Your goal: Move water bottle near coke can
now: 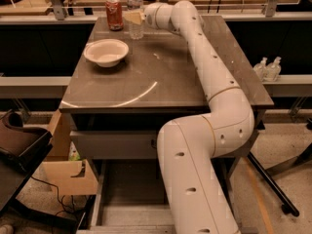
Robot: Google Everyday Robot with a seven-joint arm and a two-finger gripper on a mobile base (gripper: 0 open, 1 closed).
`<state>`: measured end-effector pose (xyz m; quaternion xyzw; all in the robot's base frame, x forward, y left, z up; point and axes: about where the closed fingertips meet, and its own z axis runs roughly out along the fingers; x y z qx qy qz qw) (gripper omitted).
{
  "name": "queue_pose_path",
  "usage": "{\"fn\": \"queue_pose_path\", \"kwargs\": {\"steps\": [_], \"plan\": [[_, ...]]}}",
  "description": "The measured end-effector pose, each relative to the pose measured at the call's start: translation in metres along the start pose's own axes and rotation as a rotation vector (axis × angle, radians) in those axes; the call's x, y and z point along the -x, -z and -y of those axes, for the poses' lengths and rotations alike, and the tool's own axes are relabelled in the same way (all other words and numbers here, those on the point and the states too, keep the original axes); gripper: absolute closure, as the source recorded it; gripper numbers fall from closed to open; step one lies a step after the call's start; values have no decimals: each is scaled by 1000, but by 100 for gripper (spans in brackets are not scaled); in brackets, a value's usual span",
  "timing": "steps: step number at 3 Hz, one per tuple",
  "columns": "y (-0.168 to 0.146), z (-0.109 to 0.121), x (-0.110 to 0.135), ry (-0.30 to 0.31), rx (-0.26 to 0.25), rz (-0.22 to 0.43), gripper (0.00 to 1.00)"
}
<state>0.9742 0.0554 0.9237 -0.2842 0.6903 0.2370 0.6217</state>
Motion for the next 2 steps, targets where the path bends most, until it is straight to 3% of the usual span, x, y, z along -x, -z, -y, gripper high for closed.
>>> {"fn": "queue_pose_path", "kwargs": {"steps": [1,2], "plan": [[-3,-2,-2,-1,3,-2,0],[-3,-2,-2,-1,3,-2,0]]}}
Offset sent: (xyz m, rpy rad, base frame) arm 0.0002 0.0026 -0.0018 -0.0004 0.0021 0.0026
